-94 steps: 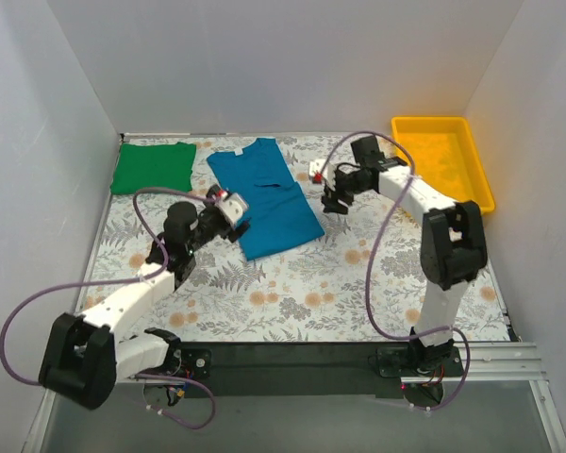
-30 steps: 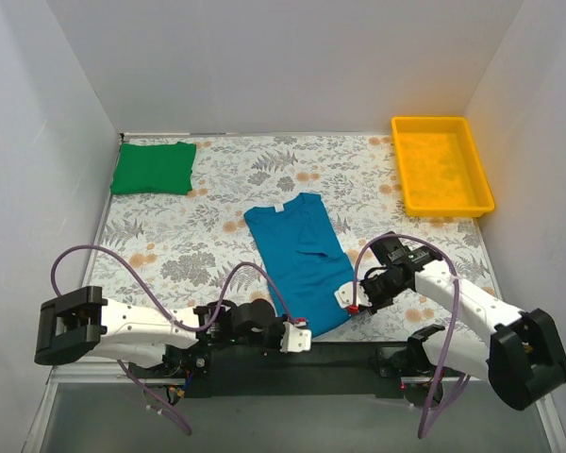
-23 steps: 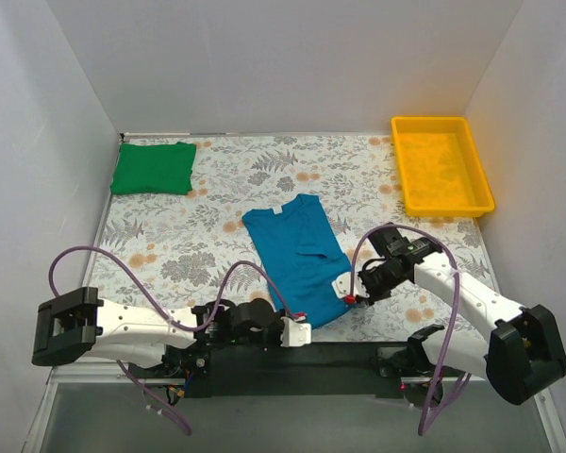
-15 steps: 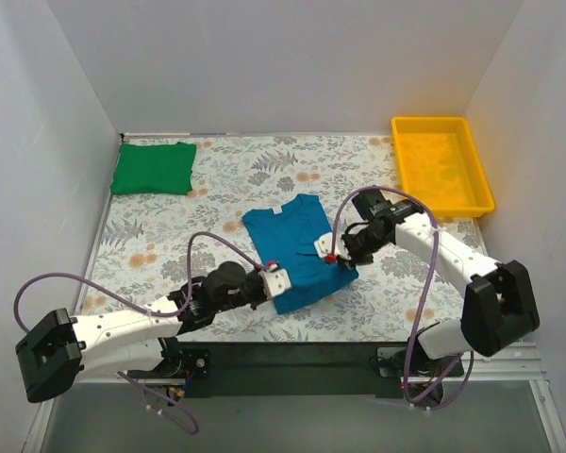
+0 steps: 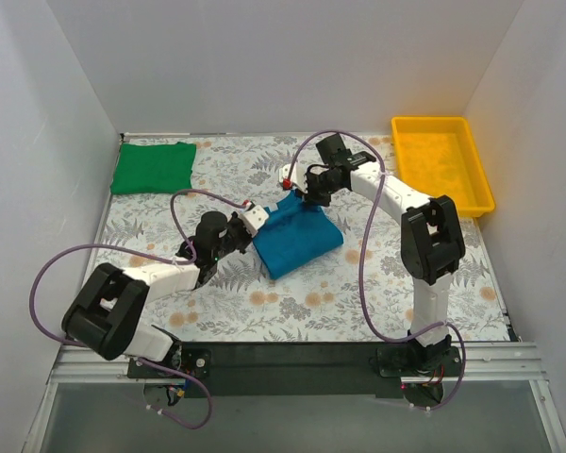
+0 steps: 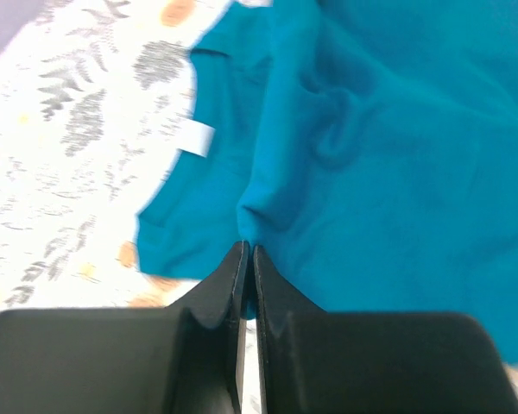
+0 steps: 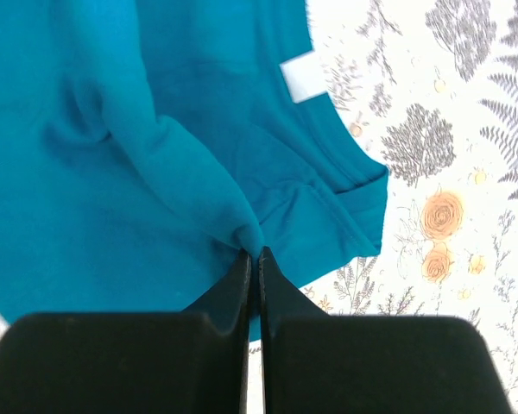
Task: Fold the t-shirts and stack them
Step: Fold the tshirt, then neatly place the folded tshirt to the corner
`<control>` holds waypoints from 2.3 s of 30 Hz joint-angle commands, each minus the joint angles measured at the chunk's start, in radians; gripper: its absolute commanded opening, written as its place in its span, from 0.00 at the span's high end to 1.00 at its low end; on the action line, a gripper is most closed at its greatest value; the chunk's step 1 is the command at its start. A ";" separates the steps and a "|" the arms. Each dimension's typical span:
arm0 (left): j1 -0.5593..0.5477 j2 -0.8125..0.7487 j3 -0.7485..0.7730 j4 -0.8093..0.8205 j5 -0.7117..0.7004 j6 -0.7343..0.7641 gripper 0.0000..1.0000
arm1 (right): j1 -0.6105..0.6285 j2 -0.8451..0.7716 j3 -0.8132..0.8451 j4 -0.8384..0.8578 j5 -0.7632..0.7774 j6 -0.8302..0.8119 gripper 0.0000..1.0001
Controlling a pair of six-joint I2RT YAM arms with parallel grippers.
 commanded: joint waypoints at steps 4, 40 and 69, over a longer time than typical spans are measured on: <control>0.093 0.119 0.094 0.181 0.007 -0.010 1.00 | -0.007 0.052 0.006 0.231 0.075 0.186 0.99; 0.190 0.016 0.377 -0.563 -0.076 -0.871 0.25 | -0.132 0.044 -0.034 0.236 -0.377 0.614 0.34; 0.175 0.502 0.519 -0.766 -0.197 -1.401 0.24 | -0.300 -0.180 -0.394 0.415 -0.351 0.792 0.39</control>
